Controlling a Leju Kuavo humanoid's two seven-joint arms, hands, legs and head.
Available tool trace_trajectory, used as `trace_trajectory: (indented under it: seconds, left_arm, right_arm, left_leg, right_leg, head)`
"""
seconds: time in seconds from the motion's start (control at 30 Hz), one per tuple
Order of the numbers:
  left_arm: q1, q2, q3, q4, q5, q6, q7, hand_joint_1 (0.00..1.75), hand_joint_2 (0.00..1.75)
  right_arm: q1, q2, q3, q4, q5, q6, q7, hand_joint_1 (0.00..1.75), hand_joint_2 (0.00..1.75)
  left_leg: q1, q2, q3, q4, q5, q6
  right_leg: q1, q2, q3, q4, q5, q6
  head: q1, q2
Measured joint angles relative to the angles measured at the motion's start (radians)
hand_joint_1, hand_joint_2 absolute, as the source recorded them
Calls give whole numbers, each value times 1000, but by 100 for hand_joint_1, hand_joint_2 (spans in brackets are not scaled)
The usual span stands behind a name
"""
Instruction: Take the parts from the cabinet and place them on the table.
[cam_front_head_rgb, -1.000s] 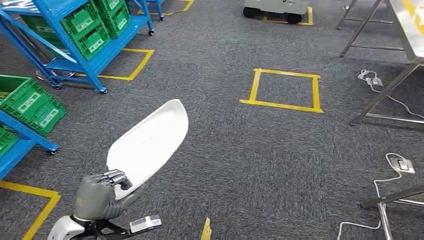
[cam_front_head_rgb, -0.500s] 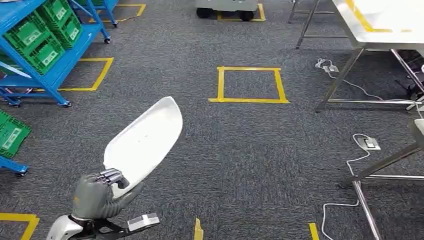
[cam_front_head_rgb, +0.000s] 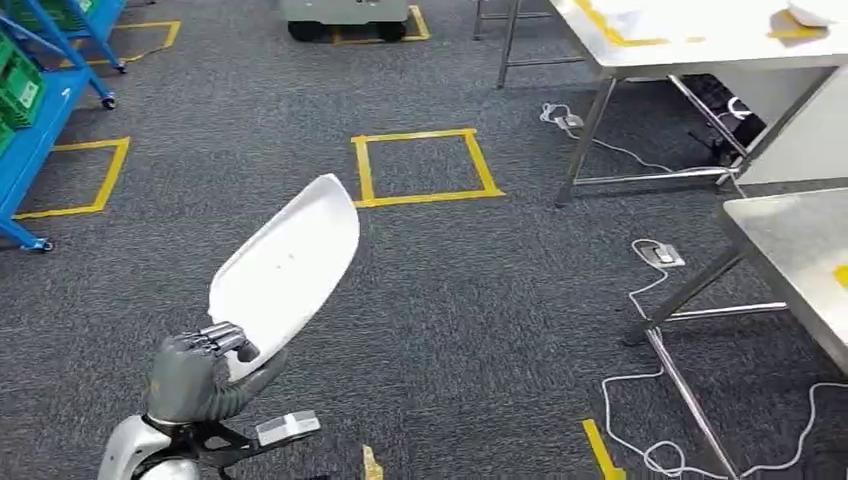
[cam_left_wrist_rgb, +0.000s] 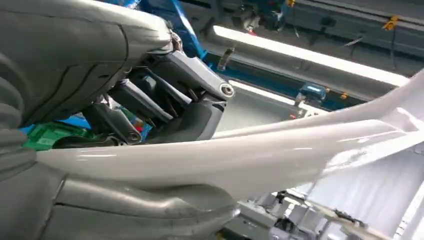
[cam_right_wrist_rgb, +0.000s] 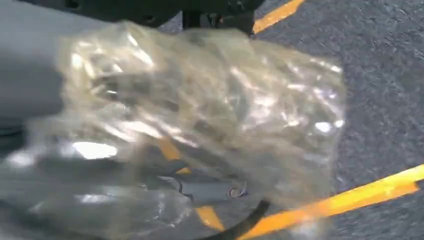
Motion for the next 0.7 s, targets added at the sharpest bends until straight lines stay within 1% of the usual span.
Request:
trace_trajectory:
  seconds: [0.03,0.07,0.1,0.13,0.17,0.2,0.23,0.27,0.3,0.33,0.37,0.4,0.43,0.47,0.53,0.57,0.6,0.63,0.67,0.7]
  left_arm:
    - [-3,-1,0,2,0,0,-1,175,175]
    - [-5,-5,0,2,0,0,-2,175,175]
    - [-8,-7,1,5,0,0,-3,175,175]
    - [-8,-10,2,6,0,0,-4,175,175]
    - [-8,-11,3,8,2,0,-6,175,175]
    - [-8,-11,3,13,8,-4,-9,175,175]
    - [-11,-11,4,18,16,-10,-17,175,175]
    - [-16,-13,4,24,26,-18,-27,175,175]
    - [-20,-15,3,27,33,-22,-34,175,175]
    - [-25,-18,3,30,41,-27,-40,175,175]
    - [-30,-21,3,32,45,-31,-43,175,175]
    - [-34,-24,3,33,48,-37,-46,175,175]
    - [-39,-26,3,34,51,-42,-47,175,175]
    - [-43,-26,3,34,52,-48,-47,175,175]
    - [-52,-31,0,36,52,-57,-47,175,175]
    - [-56,-34,-2,36,52,-59,-47,175,175]
    - [-60,-35,-2,37,52,-60,-47,175,175]
    - [-61,-35,-2,37,52,-61,-47,175,175]
    - [-61,-35,-2,37,52,-62,-47,175,175]
    - [-60,-35,-2,40,52,-63,-47,175,175]
  right_arm:
    - [3,0,0,0,-1,0,1,0,0]
    - [4,-1,0,0,-2,-2,1,0,0]
    - [5,-1,0,0,-2,-2,1,0,0]
    - [4,0,0,0,-4,-3,2,0,0]
    - [1,0,0,0,-5,-3,2,0,0]
    - [-2,0,0,0,-9,-3,2,0,0]
    - [-2,0,0,0,-12,-2,2,0,0]
    - [-1,0,0,0,-14,0,2,0,0]
    - [0,0,0,0,-16,2,-1,0,0]
    - [0,0,0,0,-20,2,-5,0,0]
    - [0,0,0,0,-22,2,-10,0,0]
    - [-2,0,0,0,-22,2,-22,0,0]
    - [-6,0,1,-1,-23,5,-35,0,0]
    - [-7,0,2,-1,-24,7,-45,0,0]
    - [-4,-3,3,-1,-25,11,-57,0,0]
    - [-4,-4,4,-1,-26,11,-59,0,0]
    - [-3,-4,5,-1,-26,12,-61,0,0]
    - [-5,-4,5,-1,-26,12,-61,0,0]
    - [-7,-5,6,-1,-26,12,-61,0,0]
    - [-9,-6,7,-1,-26,12,-62,0,0]
  left_leg:
    - [-1,11,1,-4,3,4]
    - [11,27,7,-21,11,9]
    - [8,41,13,-27,13,11]
    - [7,53,14,-27,13,15]
    - [5,67,13,-27,12,16]
    - [3,84,13,-27,11,17]
    - [3,99,13,-27,10,17]
    - [3,112,14,-27,8,15]
    - [4,123,15,-26,7,14]
    - [4,132,17,-26,5,10]
    - [5,141,21,-26,2,6]
    - [4,152,26,-26,-1,1]
    - [-5,160,25,-21,-7,-7]
    - [-5,164,28,-22,-7,-11]
    - [-1,183,35,-25,-10,-20]
    - [1,189,39,-24,-16,-28]
    - [5,153,36,-7,-32,-34]
    - [7,115,14,43,-67,-35]
    - [7,96,-22,119,-108,-36]
    - [7,88,-66,208,-147,-37]
  right_leg:
    - [-1,12,-2,-4,4,7]
    - [1,13,-11,1,-1,10]
    - [6,-46,-21,24,-20,13]
    - [5,-84,-48,78,-52,18]
    - [2,-103,-86,153,-86,23]
    - [-1,-113,-127,234,-118,28]
    - [-4,-118,-158,293,-133,33]
    - [-7,-120,-160,296,-121,37]
    - [-10,-123,-140,257,-91,40]
    - [-12,-131,-100,183,-51,40]
    - [-13,-149,-47,88,-12,41]
    - [-11,-186,-2,5,2,41]
    - [-3,-198,15,-8,-6,30]
    - [-2,-182,10,-6,-4,23]
    - [3,-165,6,-4,-8,11]
    - [0,-156,11,-9,-4,4]
    - [-5,-146,15,-12,-1,-2]
    - [-6,-138,15,-12,-1,-8]
    - [-6,-126,15,-12,0,-11]
    - [-4,-114,15,-12,-1,-14]
  head:
    - [-2,0]
    - [-1,0]
    - [0,0]
    - [10,0]
    - [10,0]
    - [9,0]
    - [9,0]
    - [10,0]
    - [10,0]
    - [10,0]
    - [10,0]
    - [10,0]
    - [8,0]
    - [4,0]
    - [5,0]
    - [6,0]
    - [4,0]
    - [-1,0]
    - [-4,0]
    - [-6,0]
